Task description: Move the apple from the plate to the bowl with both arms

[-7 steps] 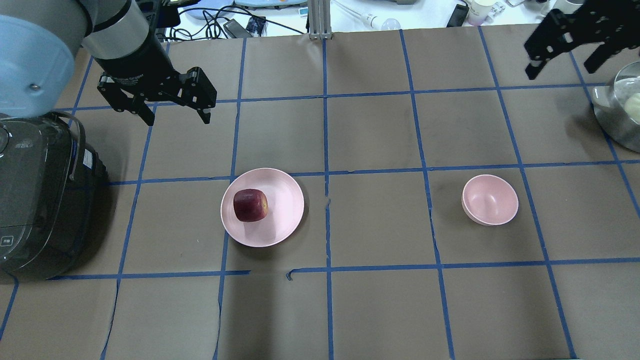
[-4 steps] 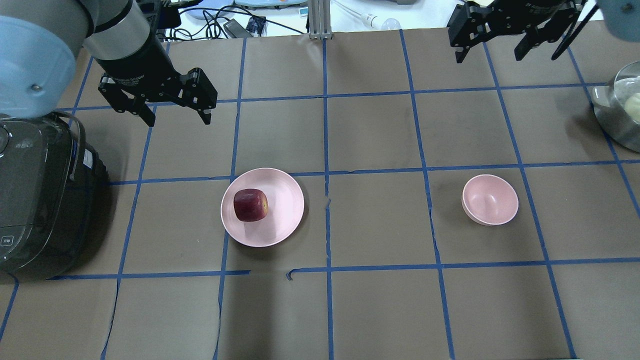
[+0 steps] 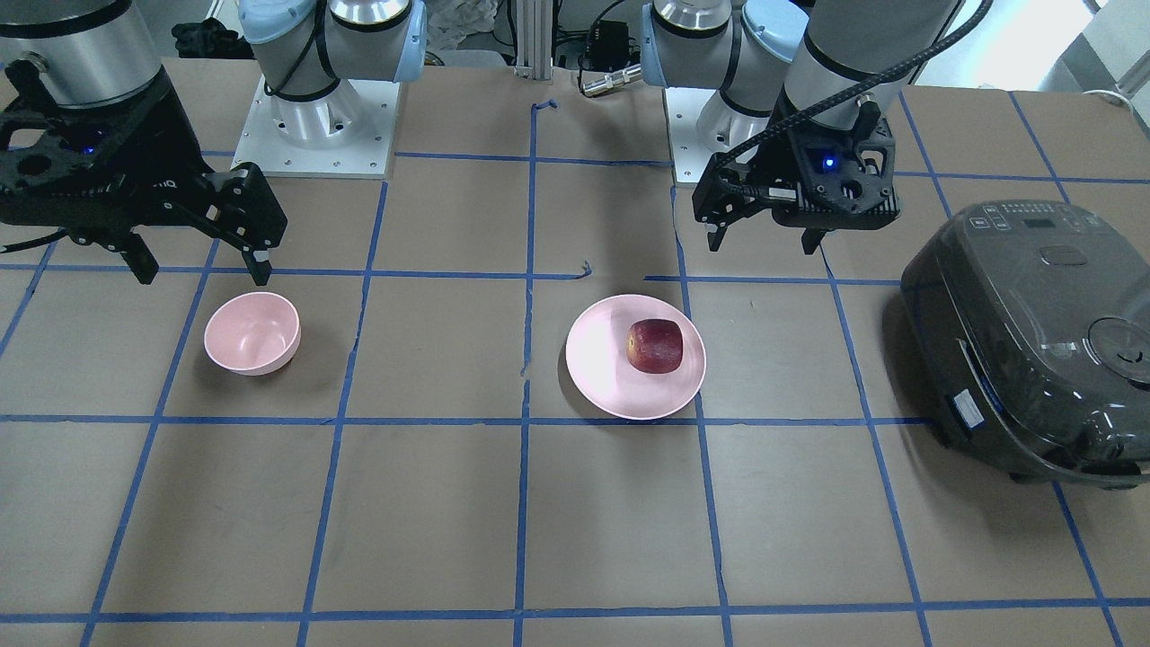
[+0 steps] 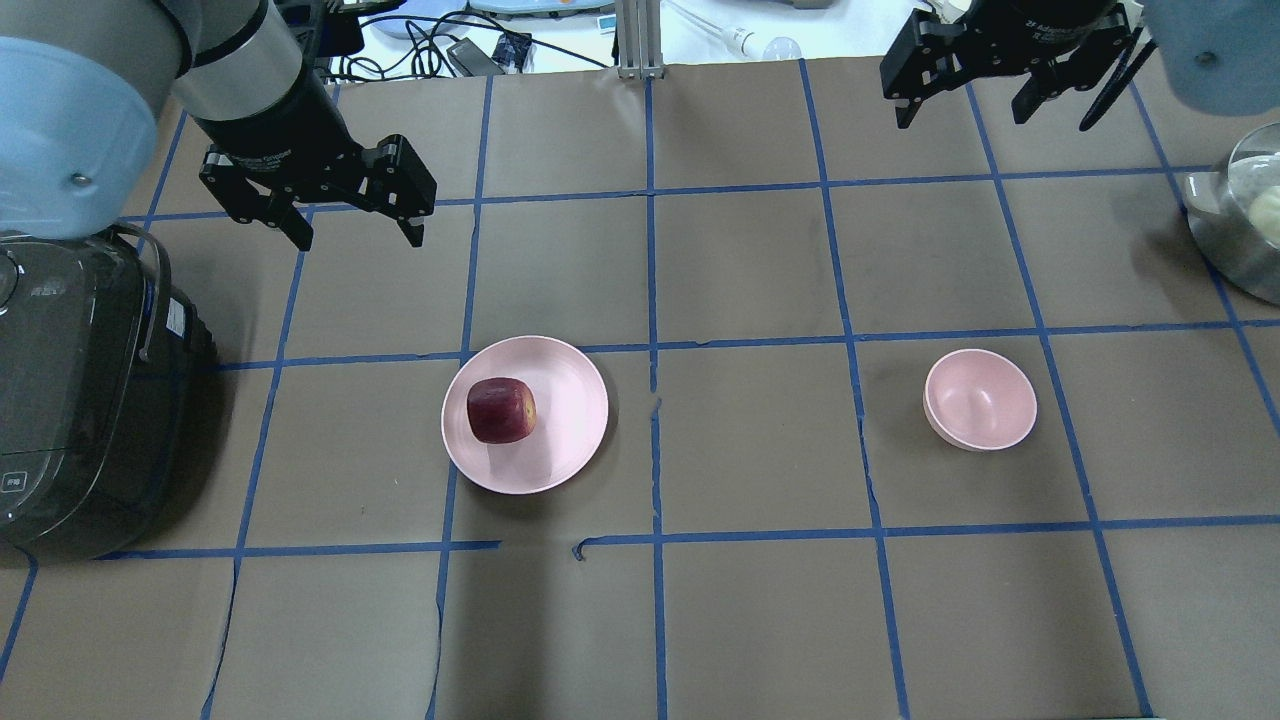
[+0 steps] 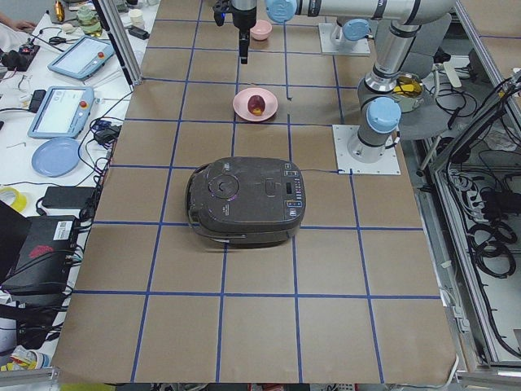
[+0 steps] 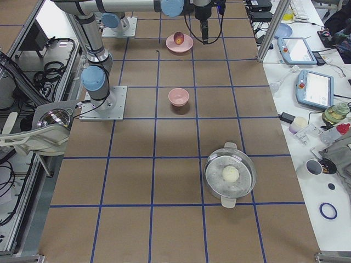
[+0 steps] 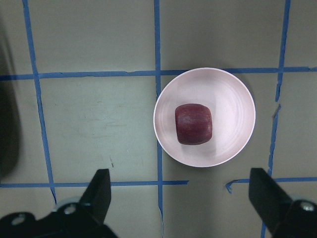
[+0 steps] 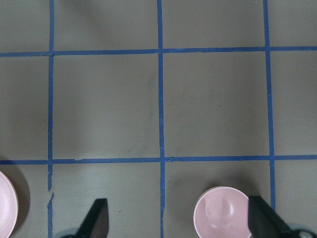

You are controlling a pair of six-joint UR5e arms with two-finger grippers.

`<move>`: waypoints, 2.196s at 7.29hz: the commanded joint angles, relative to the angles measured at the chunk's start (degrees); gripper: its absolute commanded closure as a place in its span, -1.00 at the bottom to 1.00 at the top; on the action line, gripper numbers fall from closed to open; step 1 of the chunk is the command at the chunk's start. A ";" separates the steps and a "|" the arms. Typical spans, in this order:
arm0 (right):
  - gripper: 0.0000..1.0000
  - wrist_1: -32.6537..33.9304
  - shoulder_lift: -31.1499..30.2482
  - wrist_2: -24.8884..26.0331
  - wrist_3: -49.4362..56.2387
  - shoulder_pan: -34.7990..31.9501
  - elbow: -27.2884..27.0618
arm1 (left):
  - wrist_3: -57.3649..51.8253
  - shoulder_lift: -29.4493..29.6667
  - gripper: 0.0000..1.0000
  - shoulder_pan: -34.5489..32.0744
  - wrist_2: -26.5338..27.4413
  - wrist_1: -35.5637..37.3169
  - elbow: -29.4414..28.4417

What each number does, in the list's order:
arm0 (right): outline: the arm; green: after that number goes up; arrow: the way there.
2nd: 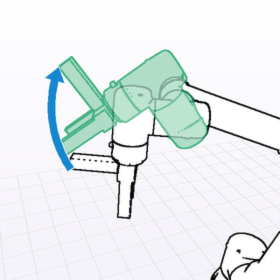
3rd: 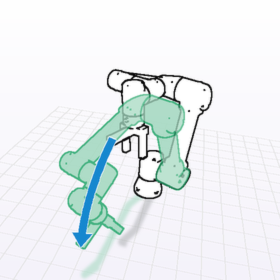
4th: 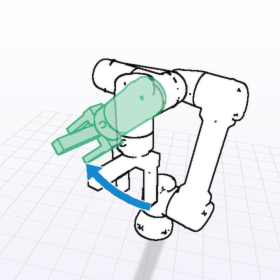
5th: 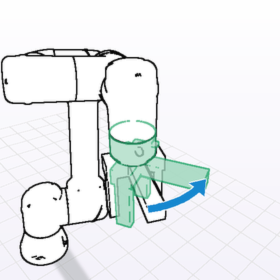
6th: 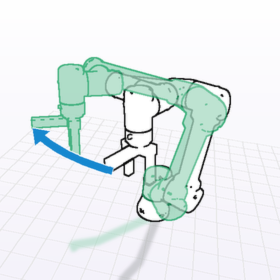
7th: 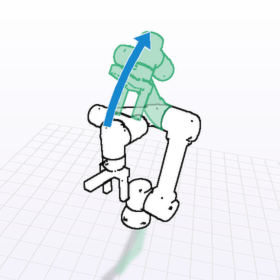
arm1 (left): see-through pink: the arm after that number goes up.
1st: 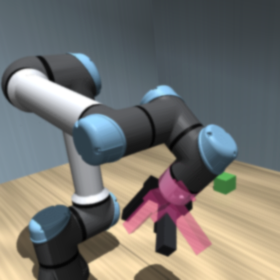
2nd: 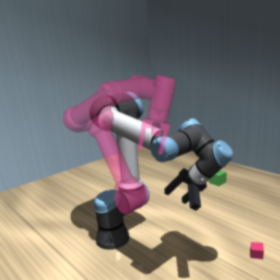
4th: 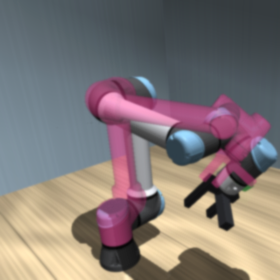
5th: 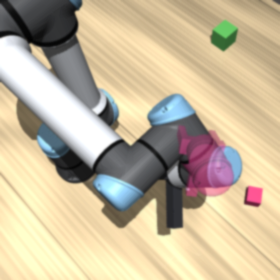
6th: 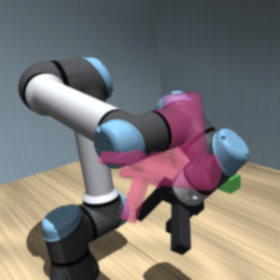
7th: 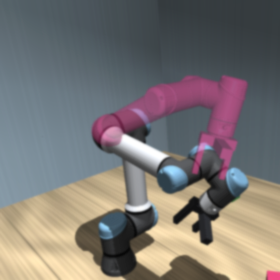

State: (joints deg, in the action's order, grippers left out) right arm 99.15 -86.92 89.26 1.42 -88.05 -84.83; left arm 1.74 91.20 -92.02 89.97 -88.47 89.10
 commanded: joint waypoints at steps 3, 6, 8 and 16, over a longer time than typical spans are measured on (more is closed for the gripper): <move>-1.00 -0.18 -0.01 -0.05 -0.01 -0.01 0.02 | -0.07 0.03 -1.00 0.00 -0.06 0.05 0.11; -1.00 -0.36 -0.01 -0.05 -0.01 -0.01 0.02 | -0.24 -0.06 -1.00 0.17 0.11 0.14 -0.15; -1.00 -0.45 -0.01 -0.05 -0.01 -0.01 0.02 | -0.77 0.38 -1.00 0.17 0.12 0.23 -0.07; -1.00 -0.62 0.08 -0.48 0.25 0.34 -0.33 | -1.03 0.99 -1.00 -0.71 -0.76 7.87 7.22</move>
State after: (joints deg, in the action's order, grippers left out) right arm 98.59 -86.91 89.08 1.46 -87.91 -84.94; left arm 1.30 91.69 -92.66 89.55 -80.99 95.43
